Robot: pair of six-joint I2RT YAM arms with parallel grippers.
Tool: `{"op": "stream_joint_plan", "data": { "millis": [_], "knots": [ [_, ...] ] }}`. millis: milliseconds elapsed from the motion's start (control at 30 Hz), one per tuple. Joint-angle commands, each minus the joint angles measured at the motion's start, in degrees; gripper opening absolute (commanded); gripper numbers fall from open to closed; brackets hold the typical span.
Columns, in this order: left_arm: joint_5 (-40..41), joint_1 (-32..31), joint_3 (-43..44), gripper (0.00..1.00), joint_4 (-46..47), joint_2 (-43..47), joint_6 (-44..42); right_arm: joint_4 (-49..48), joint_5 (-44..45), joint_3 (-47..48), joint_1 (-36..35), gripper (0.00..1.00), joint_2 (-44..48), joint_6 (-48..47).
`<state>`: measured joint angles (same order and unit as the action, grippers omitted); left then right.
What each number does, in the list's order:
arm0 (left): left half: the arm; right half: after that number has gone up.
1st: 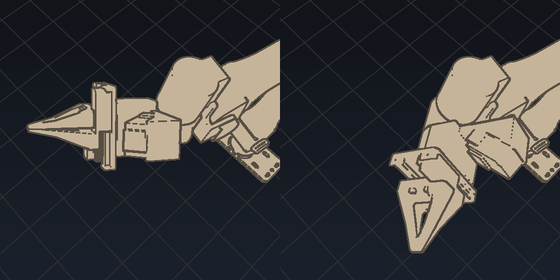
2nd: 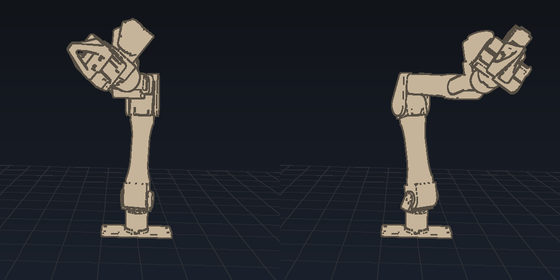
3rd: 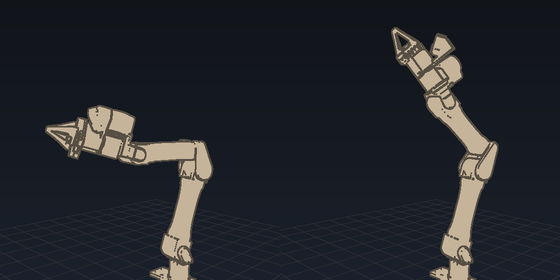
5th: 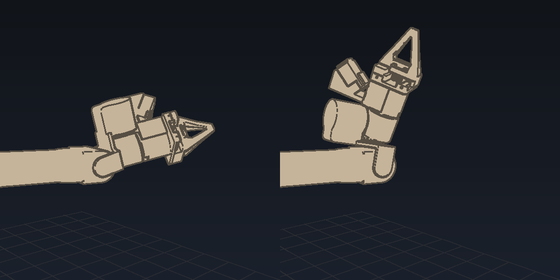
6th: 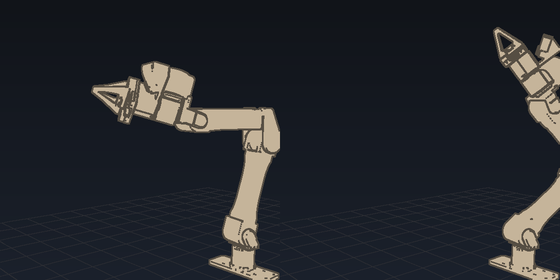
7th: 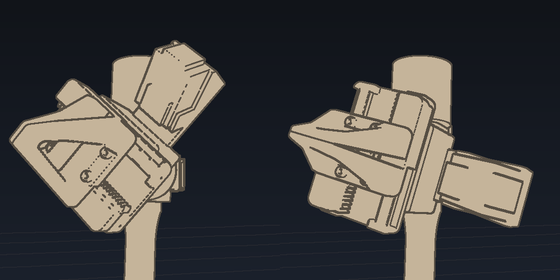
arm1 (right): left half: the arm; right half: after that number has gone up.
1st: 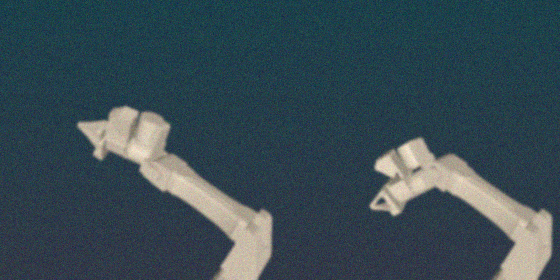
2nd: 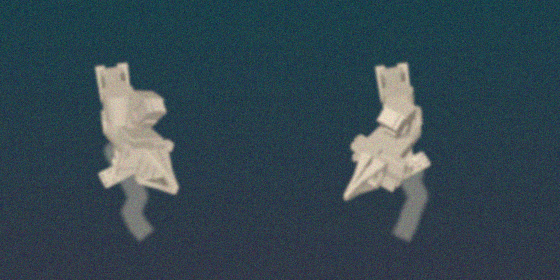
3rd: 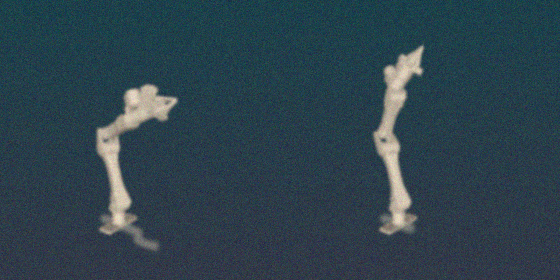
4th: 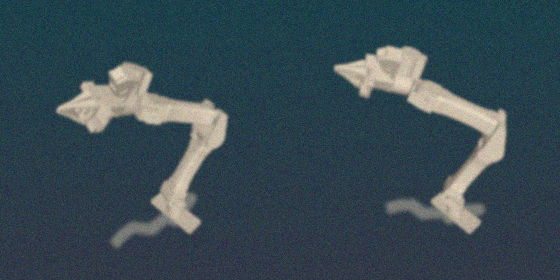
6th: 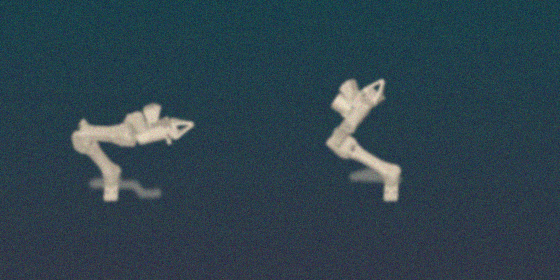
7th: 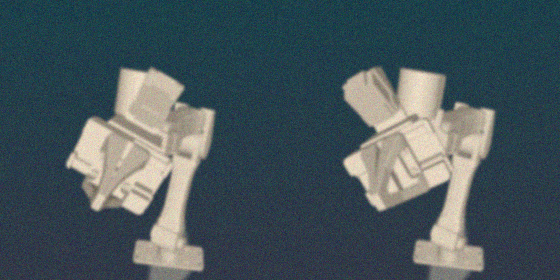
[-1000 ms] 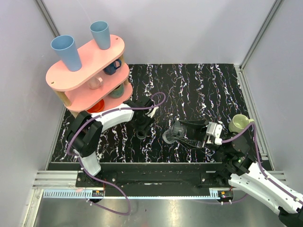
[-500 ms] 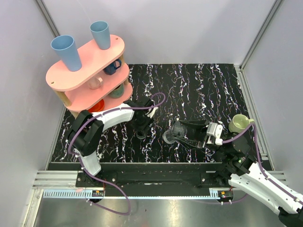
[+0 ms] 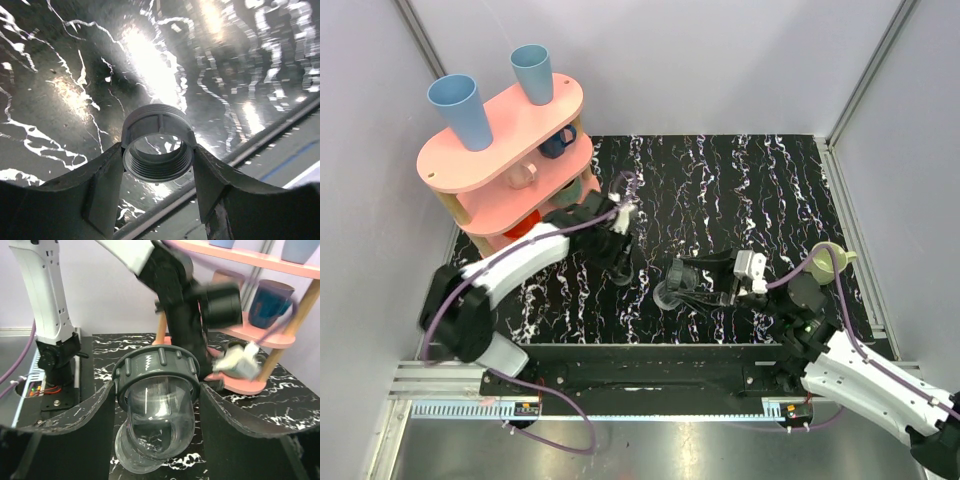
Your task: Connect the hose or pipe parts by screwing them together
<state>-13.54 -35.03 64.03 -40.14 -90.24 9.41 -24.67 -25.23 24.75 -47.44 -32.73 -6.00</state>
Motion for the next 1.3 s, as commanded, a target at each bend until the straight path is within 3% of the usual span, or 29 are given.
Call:
{"op": "stream_joint_plan", "data": {
  "millis": [0,133,267,567,967,1267],
  "knots": [
    [-8.9,1.6,-2.0,0.00,4.0,17.2,6.8,-9.8,-5.0,0.7,0.2,0.30,-0.5,4.2],
    [-14.2,1.8,-4.6,0.00,10.5,29.4,14.2,-14.1,-9.3,0.6,0.3,0.30,-2.7,11.1],
    [-16.9,1.9,-8.4,0.00,18.2,41.8,21.3,-27.8,-11.9,-0.9,0.5,0.30,-6.7,19.1],
    [-19.3,2.0,-14.5,0.00,27.4,52.6,27.9,-49.8,-17.2,-0.8,4.6,0.29,-18.7,34.9],
    [-23.6,1.9,-16.9,0.00,37.7,55.5,35.2,-63.2,-13.2,1.0,6.7,0.29,-27.7,42.4],
    [-27.2,1.5,-18.9,0.00,45.1,51.0,38.8,-63.1,-13.1,4.9,6.7,0.31,-30.7,44.5]
  ]
}}
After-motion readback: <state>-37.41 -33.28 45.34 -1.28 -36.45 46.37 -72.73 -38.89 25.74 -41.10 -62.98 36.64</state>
